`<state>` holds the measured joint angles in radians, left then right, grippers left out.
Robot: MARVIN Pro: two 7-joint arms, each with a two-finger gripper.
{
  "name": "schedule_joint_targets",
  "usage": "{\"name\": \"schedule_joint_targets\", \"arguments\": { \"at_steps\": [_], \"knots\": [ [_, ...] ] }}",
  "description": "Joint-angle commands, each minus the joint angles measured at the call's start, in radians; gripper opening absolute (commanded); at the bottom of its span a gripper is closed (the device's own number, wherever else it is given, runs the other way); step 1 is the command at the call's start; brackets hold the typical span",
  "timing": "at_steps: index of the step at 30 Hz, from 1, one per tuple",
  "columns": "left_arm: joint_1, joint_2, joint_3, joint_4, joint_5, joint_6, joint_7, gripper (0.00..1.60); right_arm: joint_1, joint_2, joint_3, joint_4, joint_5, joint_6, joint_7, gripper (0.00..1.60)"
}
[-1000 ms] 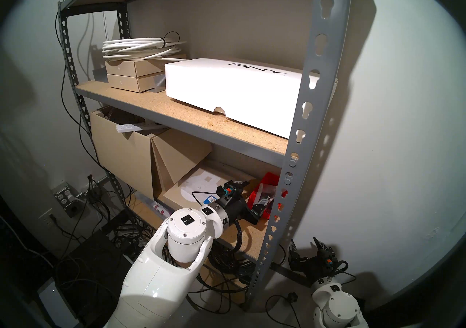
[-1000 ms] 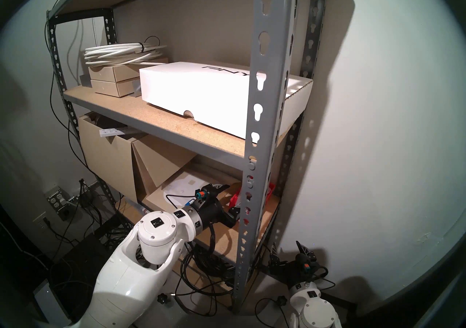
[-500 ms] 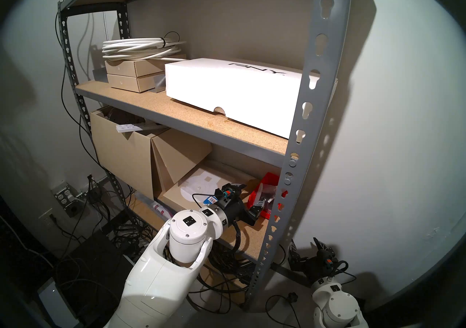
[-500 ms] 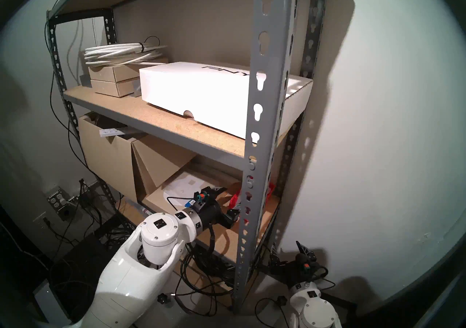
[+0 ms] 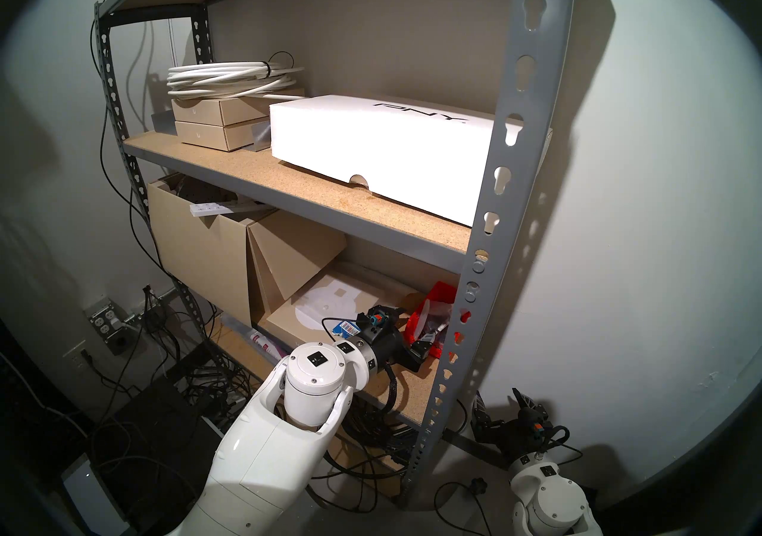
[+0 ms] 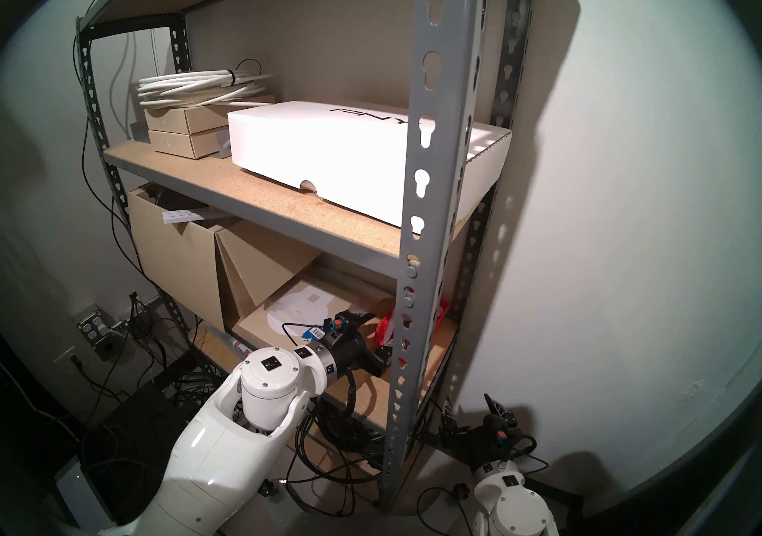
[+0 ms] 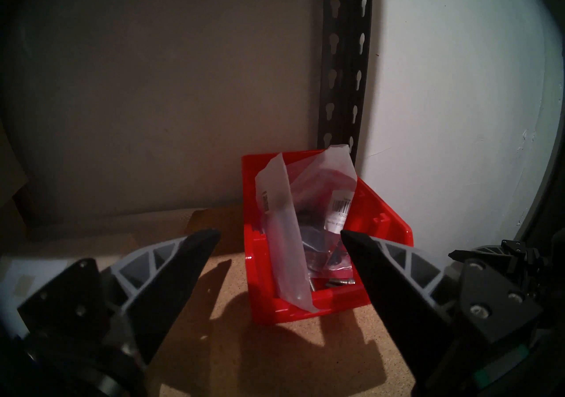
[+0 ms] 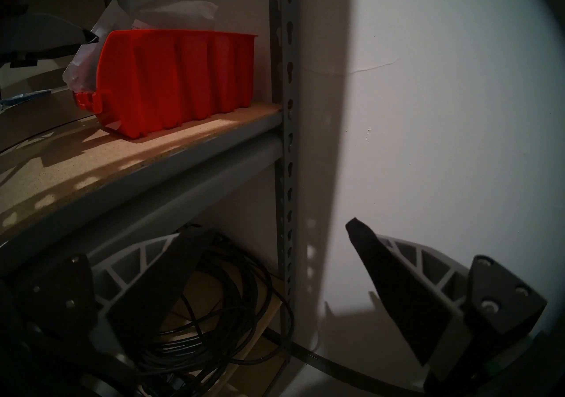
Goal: Organize the rack shelf by putting things into a case
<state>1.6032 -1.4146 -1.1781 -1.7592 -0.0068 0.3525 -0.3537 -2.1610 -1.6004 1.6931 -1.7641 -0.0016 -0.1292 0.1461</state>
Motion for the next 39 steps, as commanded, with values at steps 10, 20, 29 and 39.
{"name": "schedule_joint_targets", "arguments": {
  "at_steps": [10,20,29,39],
  "knots": [
    [-0.058,-0.023,0.007,0.032,0.026,-0.003,0.028,1.41,0.001,0.000,0.000,-0.019,0.000,-0.002,0.000,1.60],
    [-0.089,-0.038,0.017,0.089,0.036,-0.016,0.033,1.39,0.001,0.000,0.000,-0.019,0.000,-0.002,0.000,1.60],
    [-0.118,-0.045,0.022,0.127,0.036,-0.027,0.040,1.40,0.001,0.000,0.000,-0.018,0.000,-0.002,0.000,1.60],
    [-0.142,-0.051,0.031,0.151,0.034,-0.031,0.039,1.30,0.001,0.000,0.000,-0.019,0.000,-0.002,0.000,1.60]
  ]
}}
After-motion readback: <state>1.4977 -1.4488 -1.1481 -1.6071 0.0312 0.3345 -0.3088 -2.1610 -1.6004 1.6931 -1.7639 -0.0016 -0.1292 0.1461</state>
